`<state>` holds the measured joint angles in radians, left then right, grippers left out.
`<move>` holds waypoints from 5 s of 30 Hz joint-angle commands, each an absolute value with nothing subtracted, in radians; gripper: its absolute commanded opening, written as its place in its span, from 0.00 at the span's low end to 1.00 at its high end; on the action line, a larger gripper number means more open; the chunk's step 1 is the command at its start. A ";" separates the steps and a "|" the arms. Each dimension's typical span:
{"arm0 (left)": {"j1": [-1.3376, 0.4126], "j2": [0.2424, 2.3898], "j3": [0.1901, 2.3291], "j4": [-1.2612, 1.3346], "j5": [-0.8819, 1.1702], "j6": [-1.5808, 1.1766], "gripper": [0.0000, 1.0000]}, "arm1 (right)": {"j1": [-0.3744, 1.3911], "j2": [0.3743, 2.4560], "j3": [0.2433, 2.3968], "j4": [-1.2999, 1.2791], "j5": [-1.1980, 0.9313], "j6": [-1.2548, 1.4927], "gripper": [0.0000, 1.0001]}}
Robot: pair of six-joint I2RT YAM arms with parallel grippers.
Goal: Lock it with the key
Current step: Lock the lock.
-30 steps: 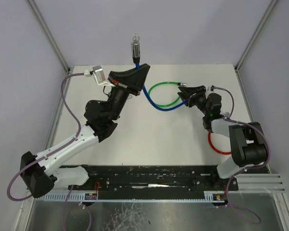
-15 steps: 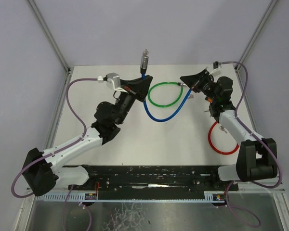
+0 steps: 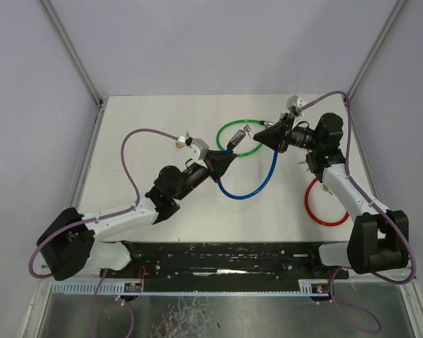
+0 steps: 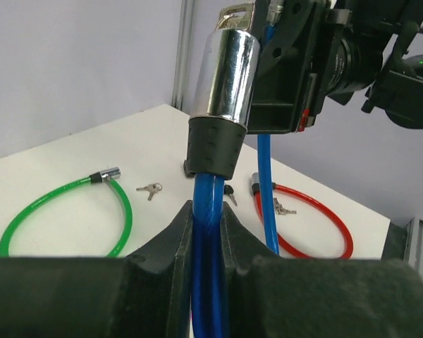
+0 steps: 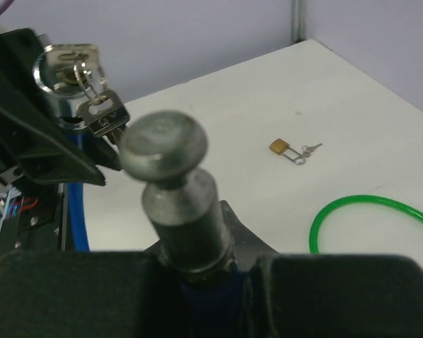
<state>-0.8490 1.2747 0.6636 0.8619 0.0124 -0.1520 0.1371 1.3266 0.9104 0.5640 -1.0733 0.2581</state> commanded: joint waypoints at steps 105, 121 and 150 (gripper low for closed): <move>-0.762 1.275 0.996 0.000 -0.129 -0.103 0.00 | 0.548 1.442 1.401 -0.540 -0.712 -0.503 0.00; -0.761 1.266 0.949 0.094 0.149 -0.161 0.00 | 0.448 1.375 1.305 -0.359 -1.027 -0.340 0.00; -0.776 1.565 0.853 0.648 -0.141 0.586 0.00 | 0.446 1.609 1.031 0.531 -0.851 -0.372 0.00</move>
<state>-0.7643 1.5394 0.8673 0.4763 -0.0772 0.4278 0.4149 1.6108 0.9352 0.3363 -0.7254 -0.3370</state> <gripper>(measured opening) 0.110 0.140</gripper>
